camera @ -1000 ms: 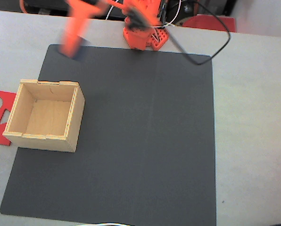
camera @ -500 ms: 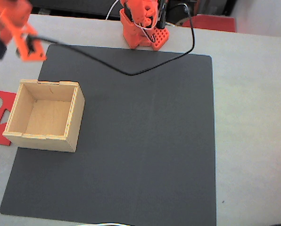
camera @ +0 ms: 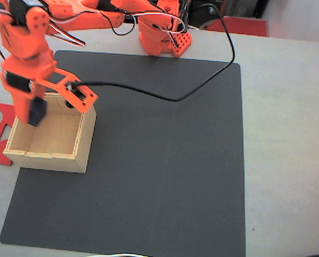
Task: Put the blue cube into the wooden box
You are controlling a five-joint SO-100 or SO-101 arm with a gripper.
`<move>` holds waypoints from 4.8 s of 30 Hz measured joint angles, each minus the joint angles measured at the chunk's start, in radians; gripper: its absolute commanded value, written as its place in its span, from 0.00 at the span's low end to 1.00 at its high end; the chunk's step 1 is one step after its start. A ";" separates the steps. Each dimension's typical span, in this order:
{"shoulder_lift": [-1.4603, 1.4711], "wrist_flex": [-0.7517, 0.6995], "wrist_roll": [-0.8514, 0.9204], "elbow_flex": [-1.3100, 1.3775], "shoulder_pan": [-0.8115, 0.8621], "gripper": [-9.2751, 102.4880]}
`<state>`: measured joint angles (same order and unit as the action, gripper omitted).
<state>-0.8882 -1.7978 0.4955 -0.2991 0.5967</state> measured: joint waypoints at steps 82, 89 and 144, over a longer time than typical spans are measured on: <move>0.465 0.002 0.041 0.181 -0.012 0.28; 0.341 0.002 0.043 0.172 -0.012 0.26; -2.436 0.238 0.118 -1.766 -0.583 0.08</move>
<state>-3.3241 -1.5601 0.6136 -2.0647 0.0138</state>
